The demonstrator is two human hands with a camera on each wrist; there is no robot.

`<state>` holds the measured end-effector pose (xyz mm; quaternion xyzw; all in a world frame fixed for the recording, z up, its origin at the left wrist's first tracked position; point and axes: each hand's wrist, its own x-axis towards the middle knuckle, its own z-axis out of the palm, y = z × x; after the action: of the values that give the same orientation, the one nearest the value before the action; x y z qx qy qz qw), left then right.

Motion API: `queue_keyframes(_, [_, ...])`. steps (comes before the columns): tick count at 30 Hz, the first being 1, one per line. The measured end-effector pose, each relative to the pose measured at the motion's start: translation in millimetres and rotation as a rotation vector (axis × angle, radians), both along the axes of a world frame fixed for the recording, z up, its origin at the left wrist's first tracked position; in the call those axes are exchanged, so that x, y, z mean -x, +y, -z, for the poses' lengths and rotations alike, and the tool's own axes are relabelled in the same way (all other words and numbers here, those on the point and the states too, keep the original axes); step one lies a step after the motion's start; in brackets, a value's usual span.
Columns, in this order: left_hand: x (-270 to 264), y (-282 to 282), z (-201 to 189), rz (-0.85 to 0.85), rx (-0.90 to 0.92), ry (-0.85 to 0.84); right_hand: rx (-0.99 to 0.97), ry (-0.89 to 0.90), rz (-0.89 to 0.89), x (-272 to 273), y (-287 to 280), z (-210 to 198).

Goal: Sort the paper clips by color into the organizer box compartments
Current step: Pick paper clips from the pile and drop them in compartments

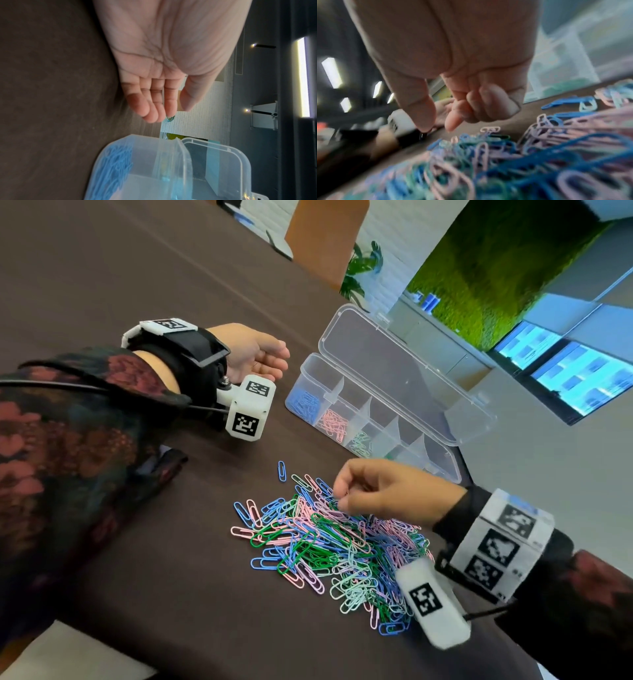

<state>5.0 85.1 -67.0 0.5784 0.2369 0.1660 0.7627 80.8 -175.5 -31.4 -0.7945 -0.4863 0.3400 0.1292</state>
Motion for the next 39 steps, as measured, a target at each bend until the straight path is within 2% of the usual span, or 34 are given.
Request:
queue_keyframes(2, [0, 0, 0, -0.002, -0.004, 0.004, 0.067, -0.225, -0.122, 7, 4, 6])
queue_keyframes(4, [0, 0, 1, 0.001, -0.007, 0.004, 0.107, -0.315, -0.172, 10, 6, 6])
queue_keyframes(7, [0, -1, 1, 0.006, -0.005, 0.000, 0.077, -0.218, -0.110, 3, 6, 1])
queue_keyframes(11, [-1, 0, 2, 0.007, -0.003, 0.000, 0.001, -0.173, 0.004, -12, 2, -6])
queue_keyframes(13, [-3, 1, 2, 0.005, -0.003, 0.000, -0.040, -0.097, 0.073, -15, 0, -7])
queue_keyframes(22, [-3, 3, 3, -0.002, -0.006, -0.005, -0.390, 0.470, 0.512, -25, -13, -3])
queue_keyframes(25, [-3, 3, 3, -0.001, -0.007, -0.007, -0.370, 0.562, 0.597, -17, -9, -3])
queue_keyframes(27, [-3, 3, 3, 0.002, -0.009, -0.011, -0.218, 0.386, 0.526, -9, -4, -4])
queue_keyframes(30, [-3, 3, 3, 0.005, -0.010, -0.010, 0.092, -0.180, 0.211, 2, 2, -5])
queue_keyframes(32, [-3, 3, 3, 0.007, -0.009, -0.007, 0.180, -0.411, 0.030, 8, 8, -3])
queue_keyframes(35, [-2, 3, 3, 0.005, -0.006, -0.009, 0.186, -0.420, -0.002, 10, 15, -1])
queue_keyframes(39, [-2, 2, 2, 0.006, 0.003, -0.023, 0.133, -0.355, 0.063, 5, 15, -3])
